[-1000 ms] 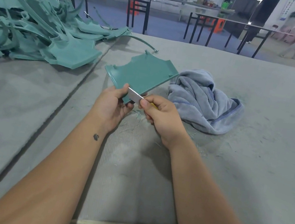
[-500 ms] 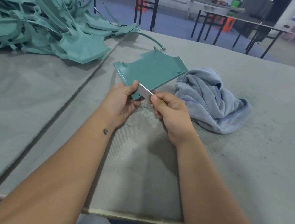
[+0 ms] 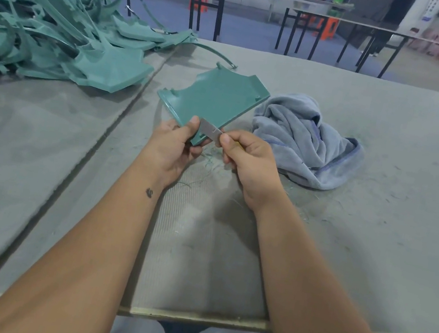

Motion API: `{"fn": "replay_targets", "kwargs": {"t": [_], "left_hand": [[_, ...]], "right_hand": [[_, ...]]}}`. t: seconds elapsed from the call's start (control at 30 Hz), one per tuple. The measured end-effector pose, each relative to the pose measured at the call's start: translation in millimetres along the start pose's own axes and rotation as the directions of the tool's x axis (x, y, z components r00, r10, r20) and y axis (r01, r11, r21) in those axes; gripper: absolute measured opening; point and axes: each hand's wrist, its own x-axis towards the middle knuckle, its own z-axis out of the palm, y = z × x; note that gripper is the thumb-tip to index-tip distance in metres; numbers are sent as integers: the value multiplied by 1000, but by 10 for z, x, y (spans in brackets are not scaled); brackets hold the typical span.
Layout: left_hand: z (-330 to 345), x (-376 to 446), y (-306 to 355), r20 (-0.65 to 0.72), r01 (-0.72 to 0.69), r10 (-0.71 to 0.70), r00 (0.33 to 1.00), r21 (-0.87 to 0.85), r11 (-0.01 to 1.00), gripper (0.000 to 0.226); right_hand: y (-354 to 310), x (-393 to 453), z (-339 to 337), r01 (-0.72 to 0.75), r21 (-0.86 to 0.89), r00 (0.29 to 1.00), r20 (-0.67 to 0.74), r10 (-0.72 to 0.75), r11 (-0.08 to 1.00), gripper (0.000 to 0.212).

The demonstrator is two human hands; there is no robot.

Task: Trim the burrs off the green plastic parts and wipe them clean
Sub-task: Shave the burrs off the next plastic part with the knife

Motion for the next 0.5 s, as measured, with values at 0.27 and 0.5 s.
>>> {"fn": "replay_targets", "kwargs": {"t": [0.27,0.5], "left_hand": [[-103,-2,33,-6,21,-21,1000,-24,999,13],[-118,60,12,-51,22,-24,998,-33,999,10]], "right_hand": [[-27,88,-130,-45,356,980,-167,111,933,24],[-127,54,-129,-106,419,958,-201,206,902,36]]}}
